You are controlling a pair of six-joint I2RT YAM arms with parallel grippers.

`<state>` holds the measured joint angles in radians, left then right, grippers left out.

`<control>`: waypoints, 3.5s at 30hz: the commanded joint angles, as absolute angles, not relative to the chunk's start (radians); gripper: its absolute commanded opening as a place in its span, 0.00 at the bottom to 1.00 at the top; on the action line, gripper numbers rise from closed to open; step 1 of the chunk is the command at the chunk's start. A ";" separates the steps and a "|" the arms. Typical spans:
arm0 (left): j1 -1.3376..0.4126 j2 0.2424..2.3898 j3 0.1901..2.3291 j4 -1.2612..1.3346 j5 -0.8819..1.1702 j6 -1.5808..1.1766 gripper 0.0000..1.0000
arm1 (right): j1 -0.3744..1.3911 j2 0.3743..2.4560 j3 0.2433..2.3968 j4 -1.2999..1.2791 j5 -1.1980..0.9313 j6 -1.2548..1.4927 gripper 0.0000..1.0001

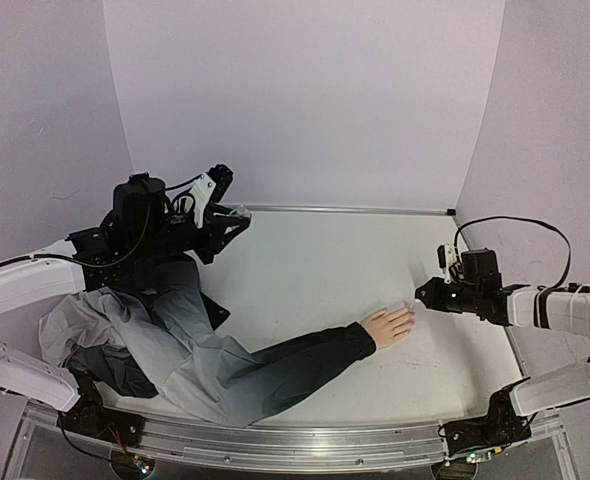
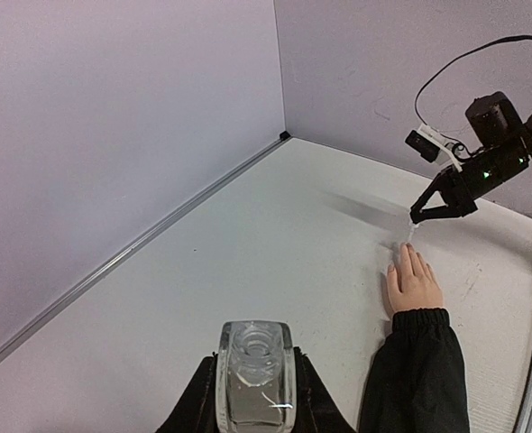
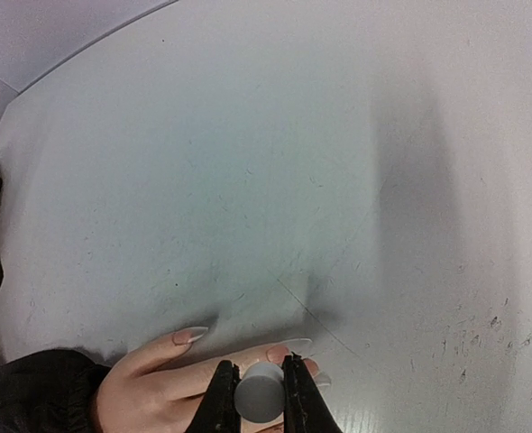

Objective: Paint the nails

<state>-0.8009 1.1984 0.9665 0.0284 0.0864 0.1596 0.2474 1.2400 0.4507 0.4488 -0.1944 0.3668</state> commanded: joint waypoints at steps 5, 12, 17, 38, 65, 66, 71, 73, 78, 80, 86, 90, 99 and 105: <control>-0.793 1.188 0.974 0.106 0.107 0.161 0.00 | 0.244 1.246 0.460 0.486 -0.196 0.359 0.00; -0.793 1.183 0.971 0.107 0.110 0.157 0.00 | 0.245 1.260 0.467 0.491 -0.195 0.357 0.00; -0.793 1.180 0.969 0.107 0.113 0.155 0.00 | 0.244 1.265 0.468 0.495 -0.199 0.357 0.00; -0.793 1.177 0.967 0.105 0.124 0.155 0.00 | 0.244 1.301 0.477 0.521 -0.200 0.354 0.00; -0.793 1.173 0.966 0.105 0.132 0.150 0.00 | 0.243 1.324 0.487 0.532 -0.177 0.356 0.00; -0.793 1.173 0.966 0.106 0.132 0.149 0.00 | 0.245 1.325 0.487 0.532 -0.176 0.356 0.00; -0.793 1.173 0.965 0.105 0.133 0.148 0.00 | 0.244 1.330 0.489 0.532 -0.169 0.357 0.00; -0.793 1.174 0.967 0.105 0.133 0.146 0.00 | 0.245 1.331 0.489 0.532 -0.165 0.357 0.00; -0.793 1.174 0.967 0.106 0.137 0.144 0.00 | 0.244 1.331 0.491 0.538 -0.152 0.357 0.00; -0.793 1.175 0.968 0.106 0.137 0.143 0.00 | 0.245 1.338 0.494 0.541 -0.147 0.356 0.00; -0.793 1.176 0.968 0.105 0.137 0.145 0.00 | 0.244 1.359 0.505 0.542 -0.138 0.353 0.00; -0.793 1.176 0.968 0.105 0.137 0.145 0.00 | 0.243 1.365 0.507 0.542 -0.123 0.355 0.00; -0.793 1.175 0.966 0.105 0.137 0.148 0.00 | 0.244 1.358 0.511 0.529 -0.069 0.375 0.00; -0.793 1.170 0.963 0.105 0.135 0.149 0.00 | 0.245 1.289 0.496 0.519 -0.118 0.347 0.00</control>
